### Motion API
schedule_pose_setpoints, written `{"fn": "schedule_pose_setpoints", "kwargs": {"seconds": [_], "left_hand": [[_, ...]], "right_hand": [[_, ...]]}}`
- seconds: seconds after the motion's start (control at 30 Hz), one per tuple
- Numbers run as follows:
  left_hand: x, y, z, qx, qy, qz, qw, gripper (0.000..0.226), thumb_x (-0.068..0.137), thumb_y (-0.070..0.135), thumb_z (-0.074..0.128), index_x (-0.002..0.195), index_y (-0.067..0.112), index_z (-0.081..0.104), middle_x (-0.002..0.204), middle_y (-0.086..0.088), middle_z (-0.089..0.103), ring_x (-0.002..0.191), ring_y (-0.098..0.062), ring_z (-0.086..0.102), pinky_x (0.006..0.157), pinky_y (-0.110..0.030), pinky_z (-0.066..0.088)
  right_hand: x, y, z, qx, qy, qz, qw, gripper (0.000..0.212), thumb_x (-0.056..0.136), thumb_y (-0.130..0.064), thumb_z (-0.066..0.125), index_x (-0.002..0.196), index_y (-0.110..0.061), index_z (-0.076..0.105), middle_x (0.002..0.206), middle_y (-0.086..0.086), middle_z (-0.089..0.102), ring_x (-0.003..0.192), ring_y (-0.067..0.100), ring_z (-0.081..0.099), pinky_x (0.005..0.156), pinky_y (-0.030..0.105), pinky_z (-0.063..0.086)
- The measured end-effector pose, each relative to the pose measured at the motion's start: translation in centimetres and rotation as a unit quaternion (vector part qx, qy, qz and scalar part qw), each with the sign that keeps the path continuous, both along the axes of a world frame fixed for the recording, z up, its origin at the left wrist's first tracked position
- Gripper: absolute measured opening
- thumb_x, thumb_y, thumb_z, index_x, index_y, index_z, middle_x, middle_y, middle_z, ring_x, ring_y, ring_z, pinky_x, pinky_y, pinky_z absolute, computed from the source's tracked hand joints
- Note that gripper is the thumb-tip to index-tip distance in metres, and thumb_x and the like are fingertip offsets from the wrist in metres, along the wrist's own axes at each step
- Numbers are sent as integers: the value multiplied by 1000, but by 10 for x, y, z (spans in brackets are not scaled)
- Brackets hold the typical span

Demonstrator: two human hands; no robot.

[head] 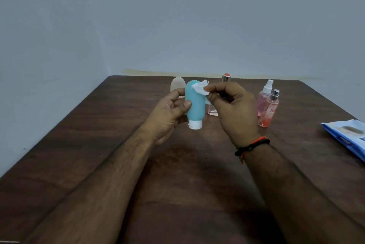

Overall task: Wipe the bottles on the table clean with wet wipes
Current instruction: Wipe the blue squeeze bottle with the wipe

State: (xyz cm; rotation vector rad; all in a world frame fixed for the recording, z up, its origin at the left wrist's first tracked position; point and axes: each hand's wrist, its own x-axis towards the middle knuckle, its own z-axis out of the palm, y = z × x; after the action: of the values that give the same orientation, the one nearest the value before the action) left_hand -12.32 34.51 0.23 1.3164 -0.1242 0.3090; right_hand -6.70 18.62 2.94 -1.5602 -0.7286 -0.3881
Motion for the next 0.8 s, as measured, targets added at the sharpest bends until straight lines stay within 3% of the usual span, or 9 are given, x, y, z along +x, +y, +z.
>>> {"fn": "schedule_pose_setpoints", "kwargs": {"seconds": [0.1, 0.2, 0.3, 0.43, 0.53, 0.6, 0.67, 0.73, 0.8], "left_hand": [[1, -2, -1, 132, -15, 53, 990, 29, 93, 8, 58, 121, 15, 56, 108, -2, 72, 101, -14, 68, 89, -34, 56], [-1, -1, 0, 317, -29, 128, 939, 34, 92, 17, 58, 124, 27, 60, 113, 5, 69, 99, -8, 67, 88, -30, 55], [-2, 4, 1, 383, -28, 164, 908, 36, 96, 14, 58, 129, 29, 58, 124, 4, 65, 109, -14, 64, 92, -38, 55], [-3, 2, 3, 451, -46, 183, 872, 31, 96, 12, 60, 126, 21, 59, 119, 1, 64, 110, -17, 58, 94, -37, 49], [-4, 0, 1, 495, -53, 196, 845, 25, 95, 11, 61, 120, 13, 61, 103, 4, 56, 94, -13, 53, 82, -30, 43], [-2, -1, 0, 478, -40, 201, 854, 22, 95, 8, 60, 117, 11, 64, 97, 6, 57, 86, -11, 54, 78, -29, 44], [0, -1, 1, 418, -25, 181, 890, 25, 96, 9, 59, 119, 17, 65, 95, 11, 64, 86, -8, 61, 82, -29, 51], [2, -1, 2, 349, -17, 166, 922, 30, 97, 11, 60, 120, 30, 65, 105, 10, 69, 101, -11, 66, 93, -33, 53], [2, -3, 2, 283, 0, 157, 946, 30, 96, 9, 60, 115, 32, 64, 109, 5, 70, 109, -15, 64, 97, -39, 53]], "right_hand": [[5, 1, 7, -10, -33, -9, 999, 19, 86, -1, 69, 93, -18, 75, 98, 0, 72, 94, 11, 67, 86, 29, 55], [10, -2, 12, -118, -127, -46, 984, 22, 83, 1, 67, 90, -17, 78, 89, -7, 68, 78, -2, 59, 78, 9, 45], [12, -7, 20, -208, -223, -38, 952, 22, 82, -1, 62, 90, -14, 78, 90, -4, 68, 81, -3, 52, 76, 2, 38], [10, -8, 29, -294, -328, -11, 898, 22, 79, -2, 61, 88, -11, 78, 92, 4, 72, 84, 21, 67, 72, 33, 55], [9, -1, 28, -344, -371, 21, 862, 20, 75, 3, 67, 86, -10, 78, 89, 7, 71, 81, 29, 68, 68, 40, 57], [10, 1, 22, -332, -377, 21, 864, 19, 76, 2, 67, 86, -10, 79, 90, 5, 71, 83, 27, 68, 70, 38, 57], [12, 0, 16, -253, -346, 1, 903, 20, 81, 0, 63, 88, -10, 79, 93, 3, 72, 88, 21, 68, 78, 30, 55], [13, -3, 9, -159, -283, -28, 945, 21, 84, 3, 64, 91, -10, 79, 97, 2, 73, 92, 13, 66, 85, 16, 50], [15, -5, 2, -102, -235, -41, 966, 21, 84, 6, 64, 93, -8, 78, 99, 1, 71, 95, 7, 64, 87, 13, 48]]}}
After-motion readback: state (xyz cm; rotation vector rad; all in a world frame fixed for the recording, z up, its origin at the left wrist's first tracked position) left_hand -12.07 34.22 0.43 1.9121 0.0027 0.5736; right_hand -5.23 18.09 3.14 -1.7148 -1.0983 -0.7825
